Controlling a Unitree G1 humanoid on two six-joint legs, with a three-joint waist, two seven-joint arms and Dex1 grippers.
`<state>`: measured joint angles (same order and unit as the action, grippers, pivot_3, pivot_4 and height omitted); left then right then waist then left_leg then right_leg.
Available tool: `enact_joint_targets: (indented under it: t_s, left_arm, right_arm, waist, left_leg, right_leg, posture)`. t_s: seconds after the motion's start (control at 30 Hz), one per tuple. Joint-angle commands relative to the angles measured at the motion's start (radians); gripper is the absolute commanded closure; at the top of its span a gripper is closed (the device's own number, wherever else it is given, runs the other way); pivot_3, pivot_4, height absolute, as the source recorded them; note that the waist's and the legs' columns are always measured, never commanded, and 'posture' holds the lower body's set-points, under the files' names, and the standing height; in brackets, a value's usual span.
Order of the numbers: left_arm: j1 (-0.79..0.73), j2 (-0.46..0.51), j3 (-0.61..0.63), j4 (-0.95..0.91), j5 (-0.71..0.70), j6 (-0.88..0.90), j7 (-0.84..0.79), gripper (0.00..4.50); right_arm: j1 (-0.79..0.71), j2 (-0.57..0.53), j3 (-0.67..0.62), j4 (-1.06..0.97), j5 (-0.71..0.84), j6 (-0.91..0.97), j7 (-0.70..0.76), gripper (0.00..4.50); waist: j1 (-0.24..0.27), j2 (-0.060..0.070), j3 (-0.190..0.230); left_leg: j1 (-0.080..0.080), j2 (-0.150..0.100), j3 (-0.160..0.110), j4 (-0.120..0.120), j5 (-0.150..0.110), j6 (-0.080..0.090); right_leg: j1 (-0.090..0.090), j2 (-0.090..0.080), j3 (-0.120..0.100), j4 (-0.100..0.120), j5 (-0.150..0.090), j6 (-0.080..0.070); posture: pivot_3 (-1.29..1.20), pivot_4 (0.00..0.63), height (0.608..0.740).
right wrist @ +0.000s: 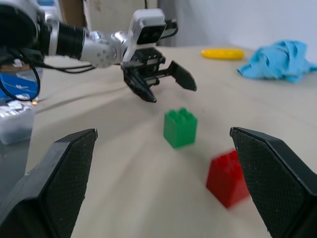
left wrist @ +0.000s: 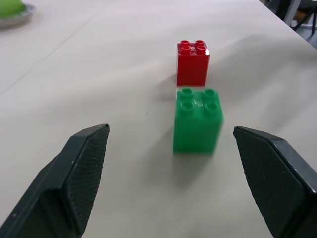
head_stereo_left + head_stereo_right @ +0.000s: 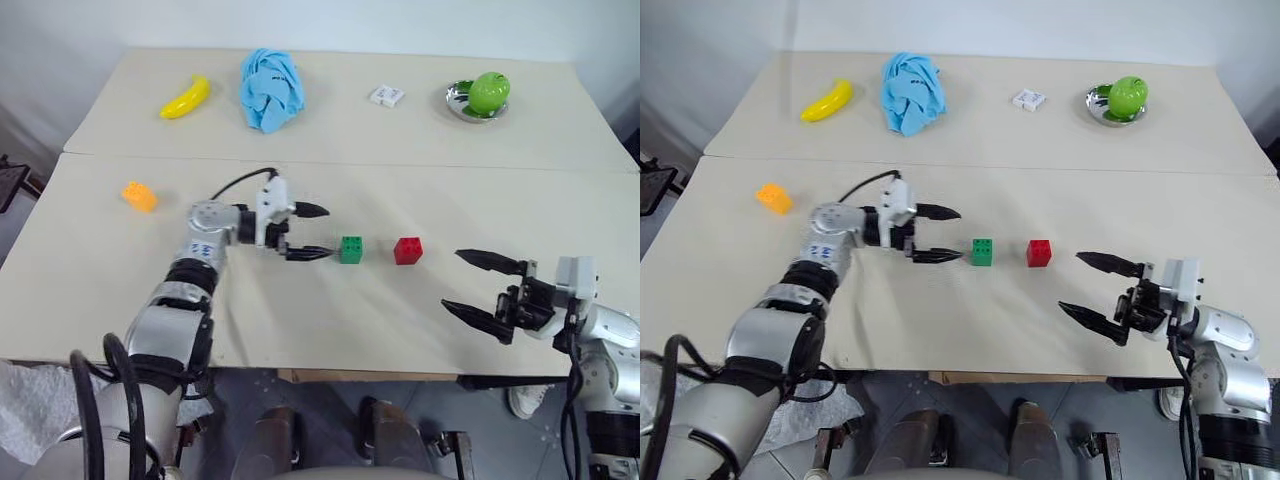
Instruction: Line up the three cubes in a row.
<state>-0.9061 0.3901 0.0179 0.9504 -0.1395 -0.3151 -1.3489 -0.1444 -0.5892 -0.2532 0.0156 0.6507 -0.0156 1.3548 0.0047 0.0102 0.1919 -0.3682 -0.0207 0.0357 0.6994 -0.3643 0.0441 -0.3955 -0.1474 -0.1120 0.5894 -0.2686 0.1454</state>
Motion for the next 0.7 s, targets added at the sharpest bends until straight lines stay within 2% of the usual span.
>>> enact_joint_targets:
  t_s: [0.03, 0.23, 0.37, 0.53, 0.7]
  left_arm:
    - [0.184, 0.089, 0.102, -0.293, -0.114, 0.107, 0.052, 0.10]
    - [0.594, 0.115, 0.379, -0.775, -0.225, 0.268, 0.430, 0.10]
    - [0.875, 0.027, 0.553, -0.987, -0.292, 0.328, 0.644, 0.10]
    - [1.077, -0.019, 0.684, -1.002, -0.327, 0.309, 0.748, 0.10]
    - [1.111, -0.027, 0.740, -0.975, -0.385, 0.317, 0.800, 0.10]
  right_arm:
    - [-0.036, 0.021, 0.024, -0.055, 0.033, 0.039, -0.031, 0.00]
    - [-0.105, 0.066, 0.092, -0.088, 0.024, 0.059, -0.045, 0.00]
    - [-0.135, 0.080, 0.123, -0.093, -0.003, 0.041, -0.056, 0.00]
    - [-0.170, 0.097, 0.146, -0.105, -0.025, 0.031, -0.078, 0.00]
    - [-0.172, 0.089, 0.148, -0.120, -0.009, 0.068, -0.091, 0.00]
  waist:
    - [-0.008, 0.000, 0.000]
    - [0.000, 0.000, 0.000]
    - [-0.003, 0.000, 0.000]
    - [0.002, 0.000, 0.000]
    - [0.019, 0.000, 0.000]
  left_leg:
    - [0.000, 0.000, 0.000, 0.000, 0.000, 0.000]
    - [-0.001, -0.001, -0.005, 0.002, 0.000, 0.000]
    - [0.000, -0.001, -0.006, 0.001, -0.001, -0.001]
    - [0.001, 0.000, -0.005, 0.001, -0.002, -0.002]
    - [0.001, 0.000, -0.004, 0.001, -0.002, -0.002]
  right_leg:
    - [-0.001, 0.000, 0.000, 0.001, 0.000, 0.000]
    - [0.000, -0.002, 0.001, 0.001, 0.000, -0.001]
    - [0.000, -0.002, 0.002, 0.001, 0.001, -0.001]
    - [0.000, -0.001, 0.002, 0.000, 0.001, -0.001]
    - [0.000, -0.002, 0.003, 0.000, 0.001, -0.003]
  posture:
    - [0.00, 0.150, 0.740]
    - [0.00, 0.150, 0.740]
    - [0.00, 0.150, 0.740]
    - [0.00, 0.150, 0.740]
    - [0.00, 0.150, 0.740]
